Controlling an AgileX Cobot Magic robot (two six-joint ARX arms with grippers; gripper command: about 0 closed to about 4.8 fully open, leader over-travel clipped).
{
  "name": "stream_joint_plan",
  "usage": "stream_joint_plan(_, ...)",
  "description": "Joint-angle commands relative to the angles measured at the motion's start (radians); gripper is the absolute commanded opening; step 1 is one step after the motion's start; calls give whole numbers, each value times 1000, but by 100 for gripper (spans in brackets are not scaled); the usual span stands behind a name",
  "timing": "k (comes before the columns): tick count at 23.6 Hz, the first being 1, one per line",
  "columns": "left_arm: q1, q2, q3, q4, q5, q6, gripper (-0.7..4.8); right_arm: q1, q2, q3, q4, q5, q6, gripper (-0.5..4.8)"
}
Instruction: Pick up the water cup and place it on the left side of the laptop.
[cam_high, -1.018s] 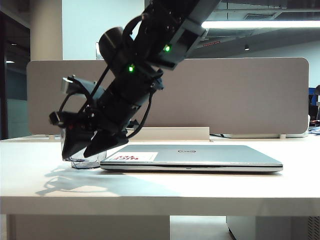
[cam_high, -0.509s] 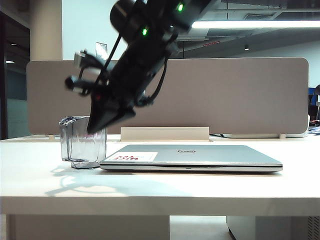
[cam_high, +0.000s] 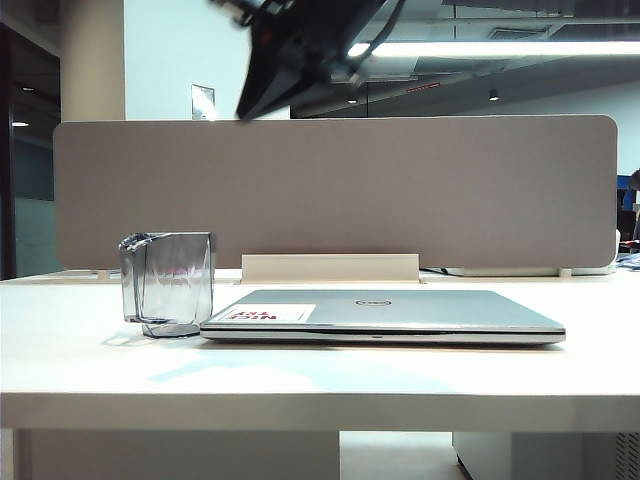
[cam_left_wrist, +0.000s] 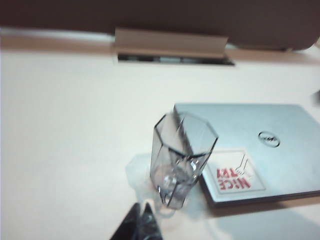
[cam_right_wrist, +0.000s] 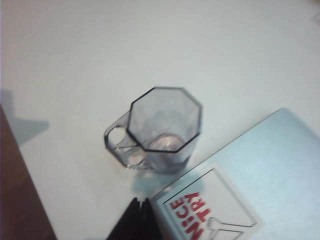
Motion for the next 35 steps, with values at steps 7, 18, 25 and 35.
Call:
stream_joint_plan(7,-182,252,4,200,-113,2,-6,-111,-132,2,-150,4,-45,-9)
stream_joint_plan(18,-328,507,5,350,-271,-2,-6,-197,-224,2,-282,-1,-92,-8)
stream_joint_plan(25,-328,575,5,380,-283,0,-6,-235,-334,2,-375,1,-116,-8)
stream_joint_plan(35,-328,623,5,439,-284,1,36,-243,-571,-129,-410,6,-115,-8)
